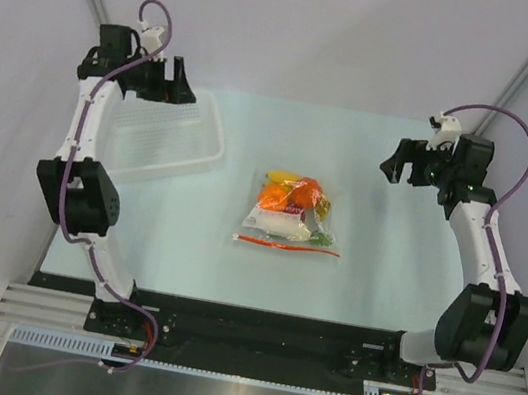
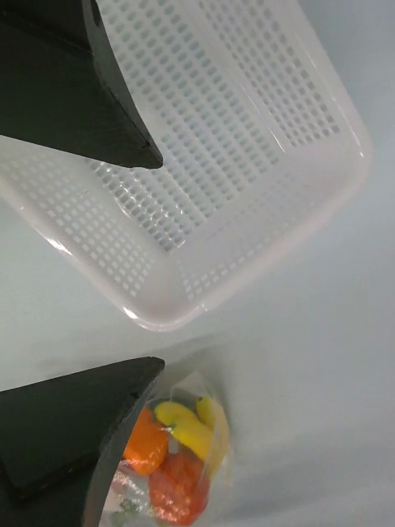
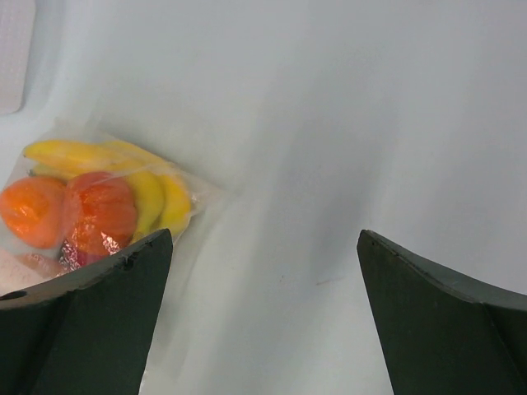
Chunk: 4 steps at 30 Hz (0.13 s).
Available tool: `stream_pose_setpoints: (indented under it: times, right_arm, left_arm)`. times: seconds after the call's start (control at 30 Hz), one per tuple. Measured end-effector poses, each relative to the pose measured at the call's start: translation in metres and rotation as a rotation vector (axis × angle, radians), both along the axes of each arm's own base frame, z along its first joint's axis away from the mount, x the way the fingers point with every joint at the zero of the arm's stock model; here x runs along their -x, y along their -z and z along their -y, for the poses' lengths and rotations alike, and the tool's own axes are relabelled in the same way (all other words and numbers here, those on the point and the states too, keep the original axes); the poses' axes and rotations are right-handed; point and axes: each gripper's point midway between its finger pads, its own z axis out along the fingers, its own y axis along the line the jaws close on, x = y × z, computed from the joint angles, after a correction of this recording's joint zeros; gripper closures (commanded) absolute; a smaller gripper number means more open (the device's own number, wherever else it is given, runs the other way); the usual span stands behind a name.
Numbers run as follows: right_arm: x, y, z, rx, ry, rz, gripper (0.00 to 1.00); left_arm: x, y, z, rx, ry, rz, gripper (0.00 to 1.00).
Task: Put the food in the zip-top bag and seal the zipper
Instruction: Reset both arms
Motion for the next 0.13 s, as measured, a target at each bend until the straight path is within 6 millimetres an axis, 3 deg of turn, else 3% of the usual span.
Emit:
stream_pose_setpoints:
  times: [0.13]
  right_arm:
    - [-0.005,0.015,0.010,-0.041,0.040,-0.061,0.00]
  left_arm:
    - [0.016,0.029,-0.009,-0.024,-0.051,-0.074,0.01]
